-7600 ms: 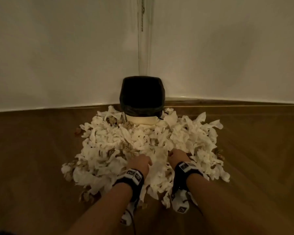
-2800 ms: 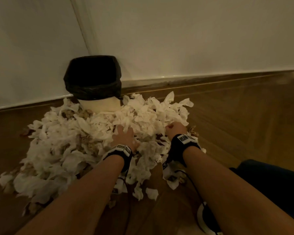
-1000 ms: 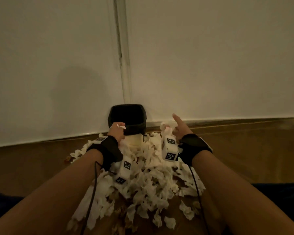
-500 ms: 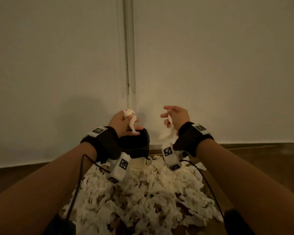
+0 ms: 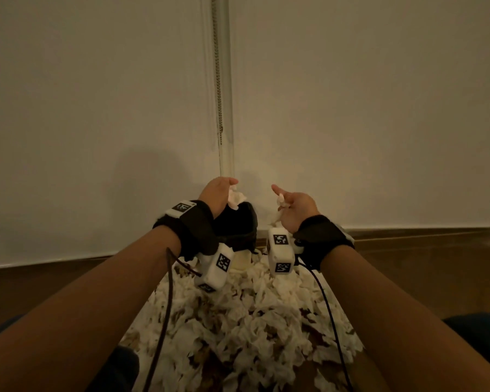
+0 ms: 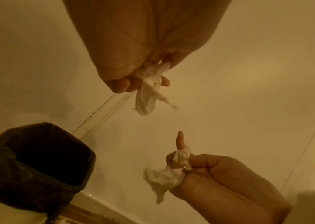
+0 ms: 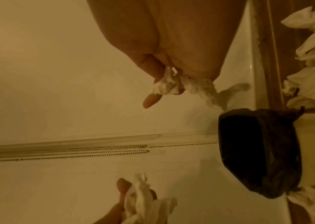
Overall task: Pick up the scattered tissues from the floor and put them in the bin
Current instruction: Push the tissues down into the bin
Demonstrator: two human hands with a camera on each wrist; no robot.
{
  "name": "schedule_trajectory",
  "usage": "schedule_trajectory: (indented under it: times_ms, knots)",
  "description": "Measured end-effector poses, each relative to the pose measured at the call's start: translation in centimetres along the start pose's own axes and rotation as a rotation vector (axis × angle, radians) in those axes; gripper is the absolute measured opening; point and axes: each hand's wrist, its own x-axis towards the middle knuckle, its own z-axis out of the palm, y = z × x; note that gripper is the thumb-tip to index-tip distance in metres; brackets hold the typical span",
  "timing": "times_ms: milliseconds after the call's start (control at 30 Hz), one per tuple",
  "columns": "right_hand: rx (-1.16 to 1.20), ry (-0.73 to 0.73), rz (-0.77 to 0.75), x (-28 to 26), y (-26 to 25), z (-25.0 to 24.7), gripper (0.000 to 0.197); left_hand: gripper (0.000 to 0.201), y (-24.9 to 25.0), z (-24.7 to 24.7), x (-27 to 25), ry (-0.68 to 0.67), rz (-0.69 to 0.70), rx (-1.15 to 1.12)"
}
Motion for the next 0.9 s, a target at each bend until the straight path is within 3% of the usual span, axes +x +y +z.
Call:
schedule_trajectory:
  times_ms: [133, 233, 333, 433, 533, 600, 667, 767, 900]
  knots:
    - [-0.264, 0.075, -0.057, 1.4, 1.4, -1.3, 0.035, 0.04, -1.9, -0.1, 0.5, 0.048, 0.007, 0.07]
    - [-0.294, 0.151, -0.106, 2.6, 2.3, -2.6, 0.034, 0.04, -3.3, -0.6, 1.2, 0.143, 0.044, 0.133]
    - [-0.409, 0.2, -0.138, 3.9, 3.4, -3.4, 0.033, 0.038, -5.5, -1.5, 2.3, 0.155, 0.086, 0.188]
    - [-0.455, 0.241, -0.2, 5.5, 4.9, -3.7, 0.03, 0.028, -7.7, -2.1, 3.9, 0.214, 0.081, 0.216]
    - [-0.553, 0.237, -0.189, 7.6, 5.9, -3.9, 0.024, 0.021, -10.3, -1.7, 5.6, 0.231, 0.042, 0.161]
    - [-0.6, 0.303, -0.172, 9.2, 6.6, -4.3, 0.005, 0.018, -12.2, -1.1, 6.7, 0.238, 0.063, 0.267]
    - [-0.618, 0.363, -0.159, 11.0, 7.6, -4.3, 0.012, 0.018, -13.8, -0.6, 8.0, 0.235, 0.066, 0.327]
    - [-0.624, 0.331, -0.149, 13.4, 9.1, -3.4, 0.016, 0.023, -15.5, -0.1, 10.2, 0.219, 0.086, 0.369]
    - [-0.64, 0.295, -0.131, 16.7, 11.6, -2.0, 0.008, 0.033, -17.1, 0.1, 12.7, 0.161, 0.109, 0.455]
